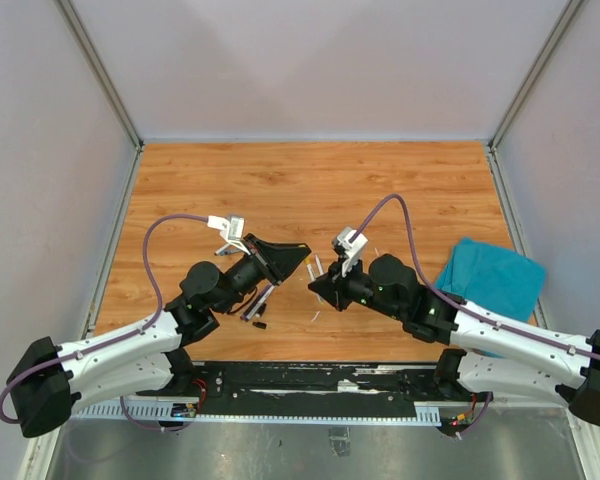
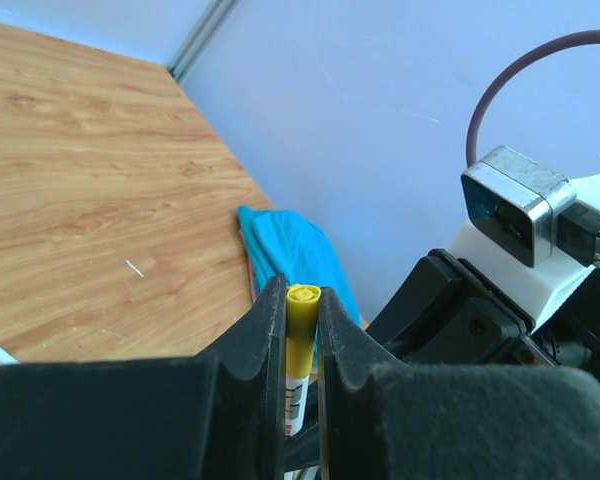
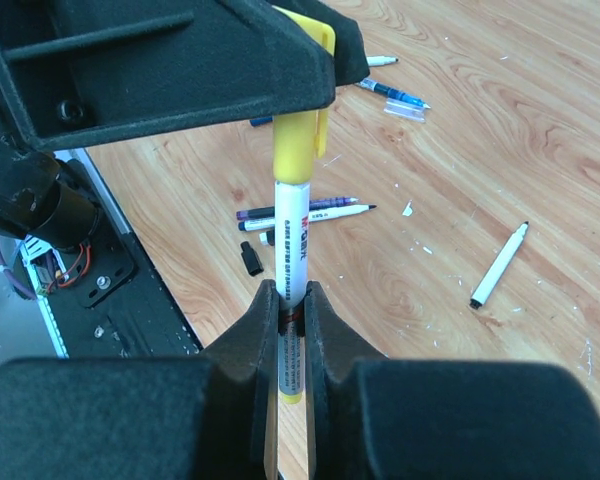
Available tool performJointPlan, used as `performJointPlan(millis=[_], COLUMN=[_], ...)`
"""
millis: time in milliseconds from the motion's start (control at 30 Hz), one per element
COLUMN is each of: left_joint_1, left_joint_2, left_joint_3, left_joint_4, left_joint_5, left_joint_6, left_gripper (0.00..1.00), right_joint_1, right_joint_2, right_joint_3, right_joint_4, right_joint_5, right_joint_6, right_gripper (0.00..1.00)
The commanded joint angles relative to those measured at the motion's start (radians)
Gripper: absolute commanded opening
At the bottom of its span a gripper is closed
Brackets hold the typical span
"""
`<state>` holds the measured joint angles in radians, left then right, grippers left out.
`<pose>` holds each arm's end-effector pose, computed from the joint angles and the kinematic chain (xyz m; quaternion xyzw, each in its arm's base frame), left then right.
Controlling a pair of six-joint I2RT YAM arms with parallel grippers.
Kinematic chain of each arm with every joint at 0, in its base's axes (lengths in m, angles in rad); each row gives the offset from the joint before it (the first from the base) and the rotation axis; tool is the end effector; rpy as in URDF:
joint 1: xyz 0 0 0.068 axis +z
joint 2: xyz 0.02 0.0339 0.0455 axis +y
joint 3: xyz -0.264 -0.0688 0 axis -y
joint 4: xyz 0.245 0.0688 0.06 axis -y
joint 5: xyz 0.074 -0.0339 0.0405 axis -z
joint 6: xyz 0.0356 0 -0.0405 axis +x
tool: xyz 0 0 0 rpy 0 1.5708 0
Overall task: Insert the pens into the pen caps
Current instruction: Press the pen cap onto the pen.
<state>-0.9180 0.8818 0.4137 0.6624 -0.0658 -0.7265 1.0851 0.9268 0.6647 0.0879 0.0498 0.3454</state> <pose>0.1266 -0.1617 0.2814 0.0354 0.6344 -0.5514 0.5407 0.1050 0.1951 0.3001 -0.2619 0.7197 0.4071 0.4977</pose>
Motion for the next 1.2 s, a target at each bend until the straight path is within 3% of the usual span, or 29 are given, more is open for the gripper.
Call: performJointPlan(millis=[0, 567, 1167], left_joint_1=[-0.066, -0.171, -0.221], left_joint_2=[0.028, 0.088, 0.132], left_joint_3=[-0.022, -0.086, -0.075], left_joint_4=[-0.117, -0.058, -0.097], left_joint_5=[0.105, 0.059, 0.054], left_joint_6=[-0.005, -0.053, -0.015], left_gripper=[0.00, 0.01, 0.01], right_joint_1=[-0.016, -0.058, -0.088], right_joint_2=[0.017, 0.040, 0.076], right_joint_3=[0.122, 0.253, 0.432], right_joint_4=[0.198, 0.237, 0.194], right_joint_5=[0.161, 0.186, 0.148], right_joint_6=[-0.053, -0.125, -0.212], right_gripper=[0.01, 0.01, 0.01])
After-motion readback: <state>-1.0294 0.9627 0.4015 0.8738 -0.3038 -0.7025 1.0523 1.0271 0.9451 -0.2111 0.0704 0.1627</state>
